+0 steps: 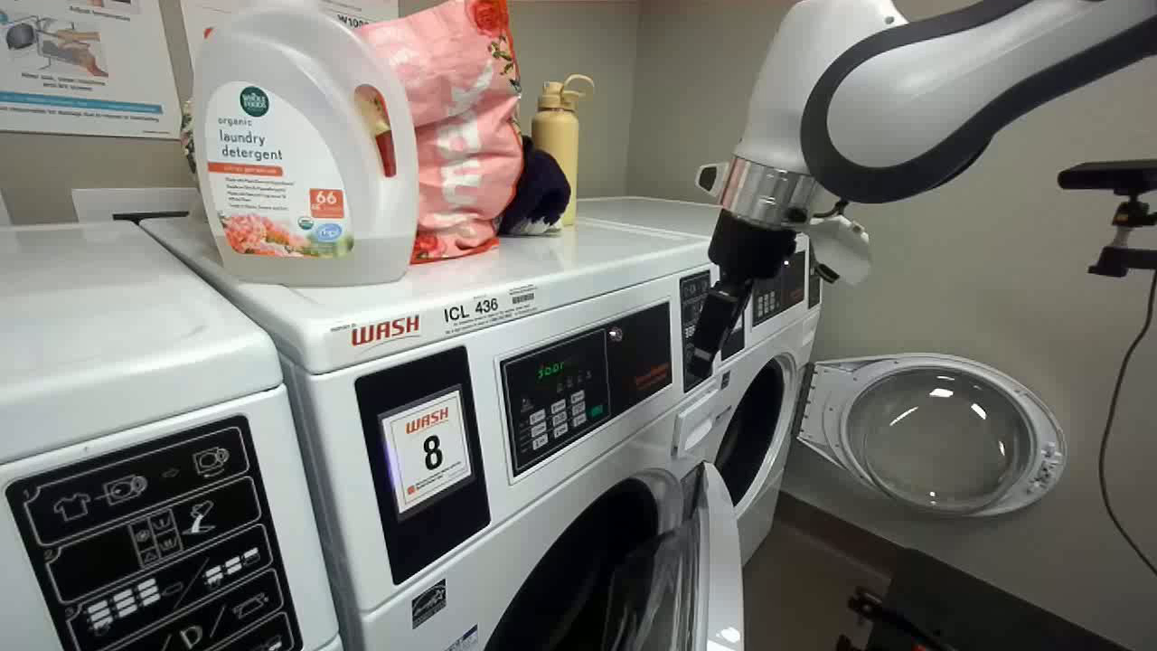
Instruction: Press the control pad
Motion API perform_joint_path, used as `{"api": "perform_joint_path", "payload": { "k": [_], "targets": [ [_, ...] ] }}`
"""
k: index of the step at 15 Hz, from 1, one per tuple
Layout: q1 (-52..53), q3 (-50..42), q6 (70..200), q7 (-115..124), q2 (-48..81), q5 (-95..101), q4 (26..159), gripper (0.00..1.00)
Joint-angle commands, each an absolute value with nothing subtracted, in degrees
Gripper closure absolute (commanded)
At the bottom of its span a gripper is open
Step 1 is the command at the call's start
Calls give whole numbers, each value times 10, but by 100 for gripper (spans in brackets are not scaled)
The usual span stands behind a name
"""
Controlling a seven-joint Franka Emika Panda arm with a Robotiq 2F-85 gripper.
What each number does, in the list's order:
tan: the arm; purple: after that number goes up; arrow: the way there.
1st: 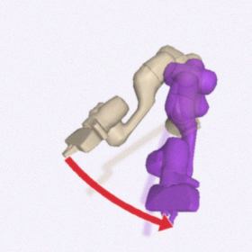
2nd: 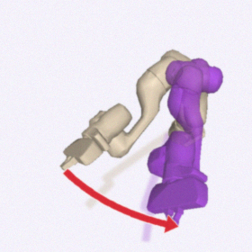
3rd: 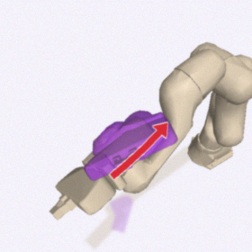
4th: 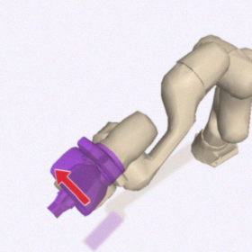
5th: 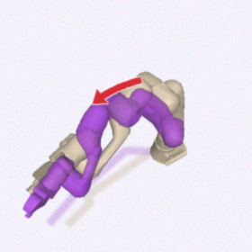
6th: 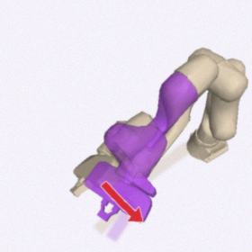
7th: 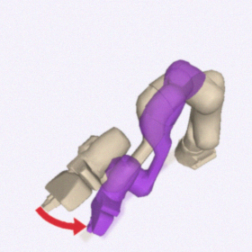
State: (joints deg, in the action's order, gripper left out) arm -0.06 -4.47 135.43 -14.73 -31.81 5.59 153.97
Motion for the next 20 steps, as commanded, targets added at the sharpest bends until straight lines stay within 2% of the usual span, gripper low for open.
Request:
{"api": "perform_joint_path", "payload": {
  "k": [1, 12, 20],
  "targets": [
    [0, -45, 1352, -147, -318, 56, 1539, 0],
    [43, -96, 1513, -85, -290, -197, 1592, 0],
    [147, -138, 1683, -97, -242, -485, 1593, 0]
  ]
}}
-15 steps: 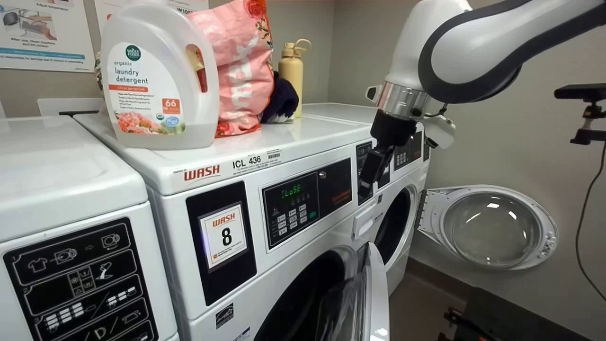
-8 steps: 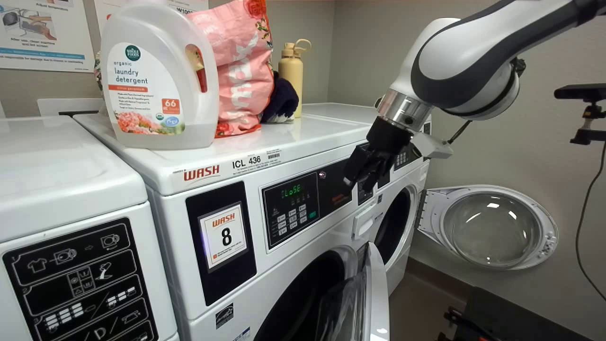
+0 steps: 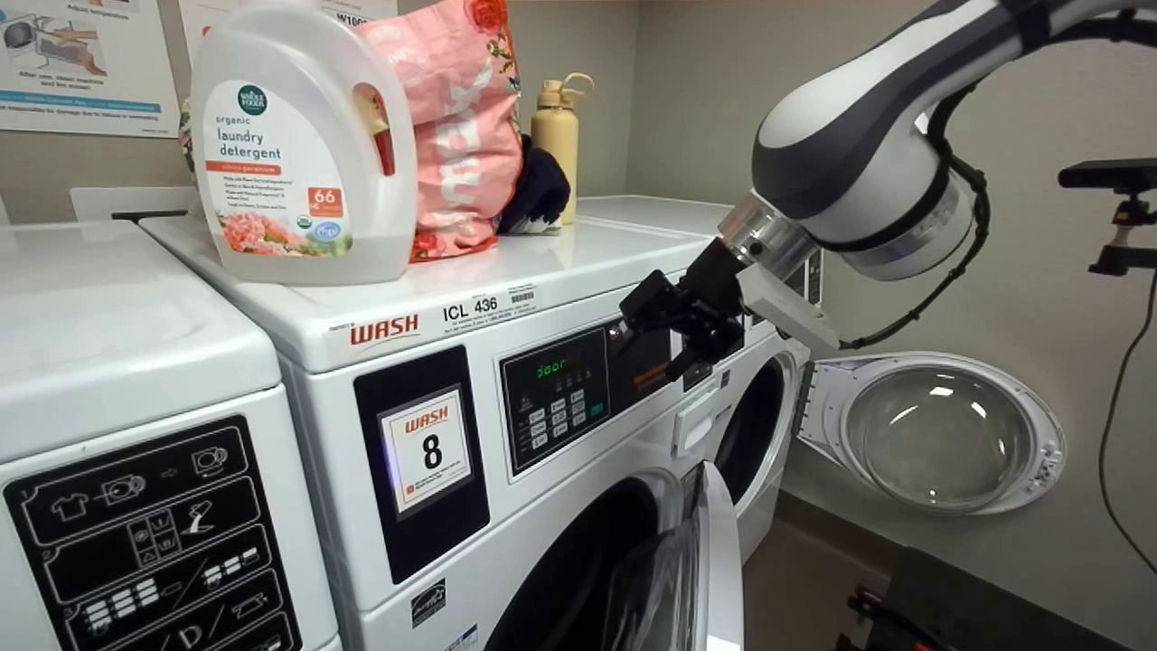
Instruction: Press the control pad
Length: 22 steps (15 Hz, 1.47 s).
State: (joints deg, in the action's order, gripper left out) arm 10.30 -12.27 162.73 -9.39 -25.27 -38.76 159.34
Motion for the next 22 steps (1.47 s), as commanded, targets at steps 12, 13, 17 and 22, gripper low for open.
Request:
{"api": "perform_joint_path", "payload": {
  "k": [12, 13, 17, 22],
  "targets": [
    [295, -169, 1860, -192, -292, -911, 1588, 0],
    [294, -169, 1855, -196, -295, -925, 1588, 0],
    [287, -164, 1830, -213, -297, -976, 1589, 0],
    [256, -150, 1786, -285, -276, -1063, 1570, 0]
  ]
}}
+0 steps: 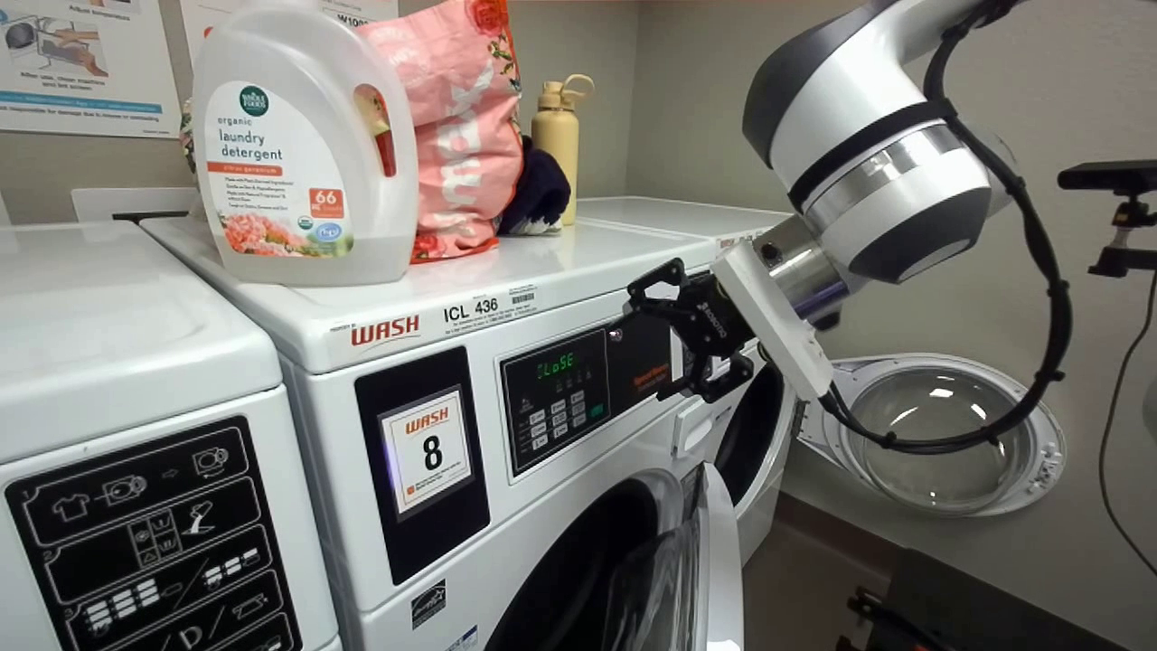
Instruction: Press the control pad
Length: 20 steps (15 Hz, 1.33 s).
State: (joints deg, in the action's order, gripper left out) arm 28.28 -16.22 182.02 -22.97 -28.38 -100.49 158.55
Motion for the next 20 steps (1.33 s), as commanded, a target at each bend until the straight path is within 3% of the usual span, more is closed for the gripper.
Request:
{"api": "perform_joint_path", "payload": {
  "k": [1, 4, 5, 8, 16, 20],
  "targets": [
    [246, -146, 1772, -310, -269, -1087, 1565, 0],
    [212, -133, 1715, -398, -232, -1180, 1553, 4],
    [201, -129, 1694, -433, -214, -1215, 1550, 26],
    [179, -122, 1635, -527, -155, -1310, 1541, 37],
    [171, -123, 1602, -713, -50, -1494, 1501, 100],
    [148, -134, 1607, -754, -56, -1500, 1496, 100]
  ]
}}
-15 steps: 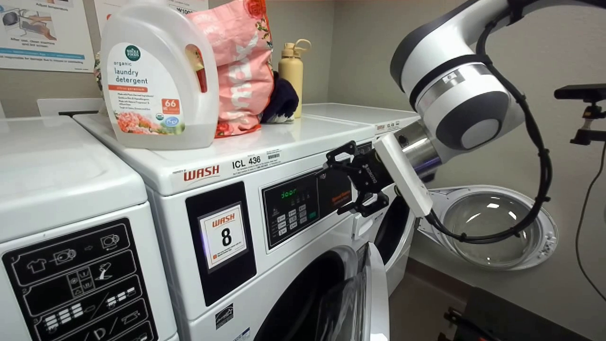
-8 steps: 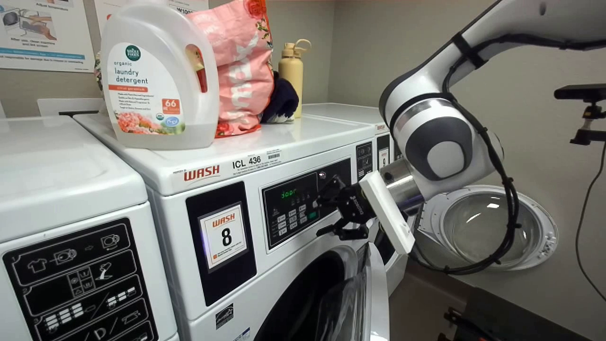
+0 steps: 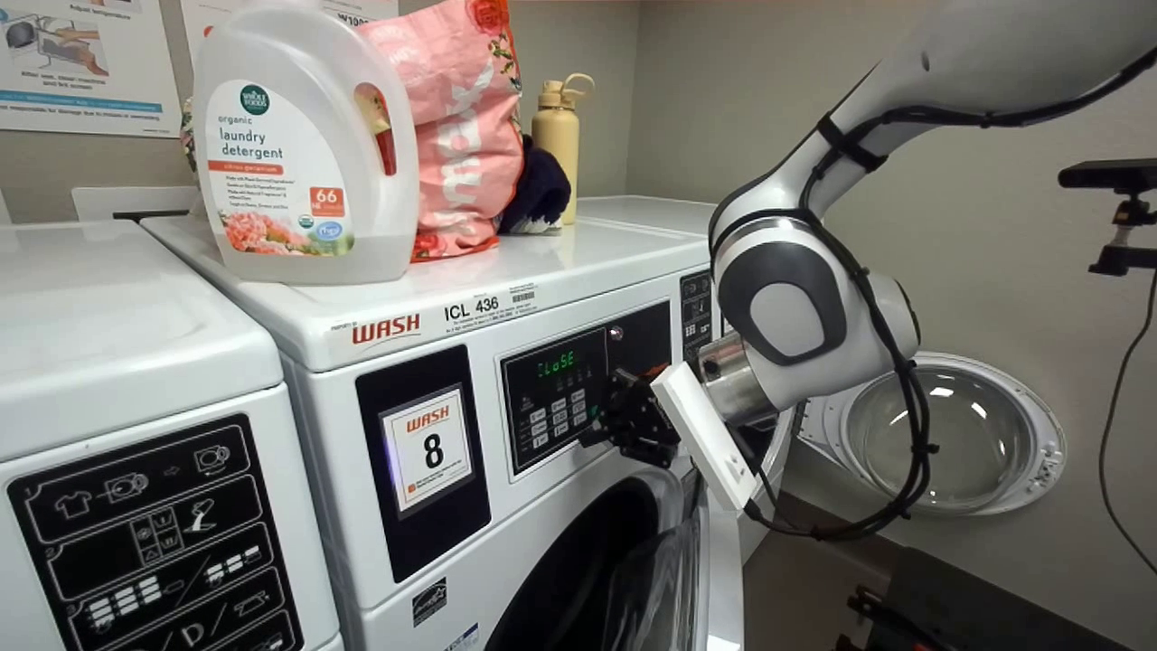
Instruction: Press the control pad
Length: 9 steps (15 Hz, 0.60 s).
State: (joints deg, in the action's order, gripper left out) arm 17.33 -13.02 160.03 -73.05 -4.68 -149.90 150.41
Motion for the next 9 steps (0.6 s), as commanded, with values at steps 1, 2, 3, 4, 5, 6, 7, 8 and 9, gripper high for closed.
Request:
{"api": "perform_joint_path", "payload": {
  "k": [1, 2, 3, 4, 5, 6, 7, 8, 9],
  "targets": [
    [139, -135, 1611, -752, -62, -1494, 1496, 100],
    [130, -135, 1612, -754, -67, -1492, 1497, 100],
    [120, -135, 1609, -760, -72, -1492, 1499, 100],
    [110, -133, 1609, -762, -78, -1491, 1501, 100],
    [105, -129, 1610, -762, -83, -1491, 1504, 100],
    [101, -125, 1612, -761, -87, -1491, 1506, 100],
    [101, -122, 1611, -753, -90, -1491, 1508, 100],
    [102, -118, 1610, -752, -95, -1491, 1512, 100],
    [104, -114, 1610, -751, -100, -1491, 1515, 100]
  ]
}}
